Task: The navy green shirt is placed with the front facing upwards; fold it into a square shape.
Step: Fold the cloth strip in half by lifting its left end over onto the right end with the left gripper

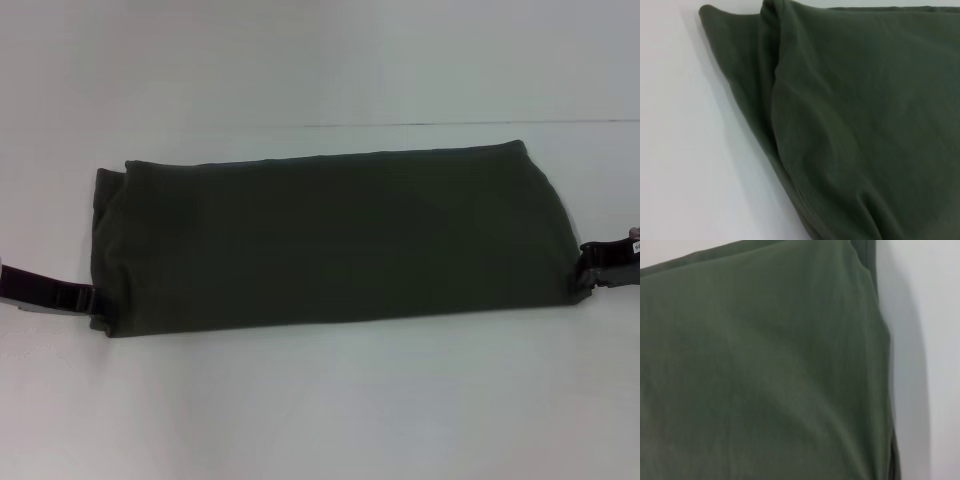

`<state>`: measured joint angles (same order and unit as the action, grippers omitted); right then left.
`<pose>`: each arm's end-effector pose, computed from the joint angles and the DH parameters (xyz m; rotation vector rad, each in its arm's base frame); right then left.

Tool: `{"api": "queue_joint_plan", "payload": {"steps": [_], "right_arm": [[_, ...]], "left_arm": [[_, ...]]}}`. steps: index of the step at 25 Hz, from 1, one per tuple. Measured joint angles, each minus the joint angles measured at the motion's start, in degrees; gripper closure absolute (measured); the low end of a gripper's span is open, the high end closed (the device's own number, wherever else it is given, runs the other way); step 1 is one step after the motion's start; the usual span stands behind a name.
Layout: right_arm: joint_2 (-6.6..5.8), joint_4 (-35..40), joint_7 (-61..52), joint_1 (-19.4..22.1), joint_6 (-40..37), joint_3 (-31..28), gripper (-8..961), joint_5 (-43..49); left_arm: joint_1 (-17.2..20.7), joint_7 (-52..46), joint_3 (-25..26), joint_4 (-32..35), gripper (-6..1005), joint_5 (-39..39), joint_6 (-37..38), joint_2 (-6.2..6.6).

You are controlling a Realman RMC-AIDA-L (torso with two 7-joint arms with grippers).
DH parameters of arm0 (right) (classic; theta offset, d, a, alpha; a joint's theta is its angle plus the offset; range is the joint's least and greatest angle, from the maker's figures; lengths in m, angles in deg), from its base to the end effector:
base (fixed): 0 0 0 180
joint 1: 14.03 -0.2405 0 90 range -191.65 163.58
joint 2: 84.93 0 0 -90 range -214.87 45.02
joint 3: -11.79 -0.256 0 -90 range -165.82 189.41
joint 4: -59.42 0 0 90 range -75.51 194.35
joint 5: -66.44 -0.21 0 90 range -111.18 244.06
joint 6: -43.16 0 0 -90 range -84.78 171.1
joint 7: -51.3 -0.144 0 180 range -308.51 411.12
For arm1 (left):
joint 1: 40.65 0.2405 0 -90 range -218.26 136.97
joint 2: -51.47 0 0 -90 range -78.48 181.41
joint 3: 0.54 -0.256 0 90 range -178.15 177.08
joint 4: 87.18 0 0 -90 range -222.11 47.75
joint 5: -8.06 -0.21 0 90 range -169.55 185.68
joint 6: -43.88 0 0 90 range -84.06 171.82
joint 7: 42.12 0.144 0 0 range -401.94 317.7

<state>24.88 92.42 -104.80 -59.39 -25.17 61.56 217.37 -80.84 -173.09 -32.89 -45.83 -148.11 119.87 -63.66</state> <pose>0.2979 0.4106 0.0381 -1.9695 1.7507 -0.1412 -0.3173 0.3766 0.0409 -2.2186 -1.5398 0.0739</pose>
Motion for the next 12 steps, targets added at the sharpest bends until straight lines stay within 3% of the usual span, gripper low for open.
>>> {"api": "queue_joint_plan", "payload": {"steps": [12], "right_arm": [[-0.23, 1.6, 2.8, 0.0, -6.0, -2.4, 922, -0.2]], "left_arm": [[-0.2, 0.4, -0.1, 0.3, 963, -0.5, 2.3, 0.22]]}}
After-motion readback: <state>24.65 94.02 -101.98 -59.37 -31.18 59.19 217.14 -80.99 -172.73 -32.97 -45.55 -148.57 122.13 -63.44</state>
